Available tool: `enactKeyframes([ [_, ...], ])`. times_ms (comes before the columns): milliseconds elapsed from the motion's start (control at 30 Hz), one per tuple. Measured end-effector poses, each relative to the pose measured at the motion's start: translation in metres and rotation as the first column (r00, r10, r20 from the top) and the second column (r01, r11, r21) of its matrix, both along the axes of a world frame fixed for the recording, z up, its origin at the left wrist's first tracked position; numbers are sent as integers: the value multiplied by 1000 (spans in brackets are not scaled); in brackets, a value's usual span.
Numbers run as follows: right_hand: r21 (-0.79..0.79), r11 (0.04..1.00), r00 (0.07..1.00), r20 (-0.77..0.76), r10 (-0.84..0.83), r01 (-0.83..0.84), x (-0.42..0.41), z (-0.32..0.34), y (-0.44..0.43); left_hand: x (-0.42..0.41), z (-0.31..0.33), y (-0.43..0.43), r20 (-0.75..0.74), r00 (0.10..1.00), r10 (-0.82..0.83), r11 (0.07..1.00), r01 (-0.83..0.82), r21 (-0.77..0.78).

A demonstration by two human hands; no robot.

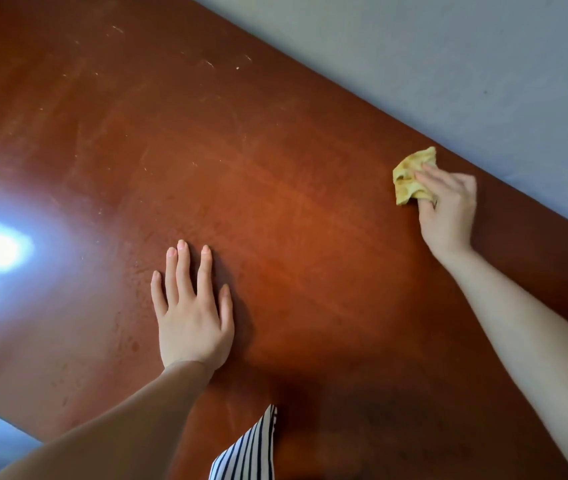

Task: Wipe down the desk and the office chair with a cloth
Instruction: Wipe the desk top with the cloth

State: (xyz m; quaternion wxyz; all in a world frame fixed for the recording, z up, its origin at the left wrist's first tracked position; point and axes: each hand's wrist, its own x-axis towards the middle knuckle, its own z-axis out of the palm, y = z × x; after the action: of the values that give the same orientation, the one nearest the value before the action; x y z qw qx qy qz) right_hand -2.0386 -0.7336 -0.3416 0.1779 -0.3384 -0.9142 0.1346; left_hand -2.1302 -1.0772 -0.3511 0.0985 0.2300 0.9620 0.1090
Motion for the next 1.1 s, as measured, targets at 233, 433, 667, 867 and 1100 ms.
enactKeyframes([
  [233, -17, 981, 975, 114, -191, 194, -102, 5, 6, 0, 2, 2, 3, 1000, -15, 1000, 15, -10],
  [433, -39, 999, 972, 236, 6, 4, -162, -1, -21, -2, 2, 3, 2, 1000, -18, 1000, 18, -17],
  [667, -67, 901, 865, 255, 432, -430, -160, -1, -86, -2, 1, 3, 2, 1000, -14, 1000, 15, -20],
  [867, -98, 692, 683, 111, 722, -715, -93, 4, -146, -3, 3, 3, -3, 1000, -17, 1000, 16, -22],
  [1100, -108, 526, 535, -81, 841, -844, -28, -4, -135, -1, 1, 2, -7, 1000, -8, 1000, 8, -15],
])
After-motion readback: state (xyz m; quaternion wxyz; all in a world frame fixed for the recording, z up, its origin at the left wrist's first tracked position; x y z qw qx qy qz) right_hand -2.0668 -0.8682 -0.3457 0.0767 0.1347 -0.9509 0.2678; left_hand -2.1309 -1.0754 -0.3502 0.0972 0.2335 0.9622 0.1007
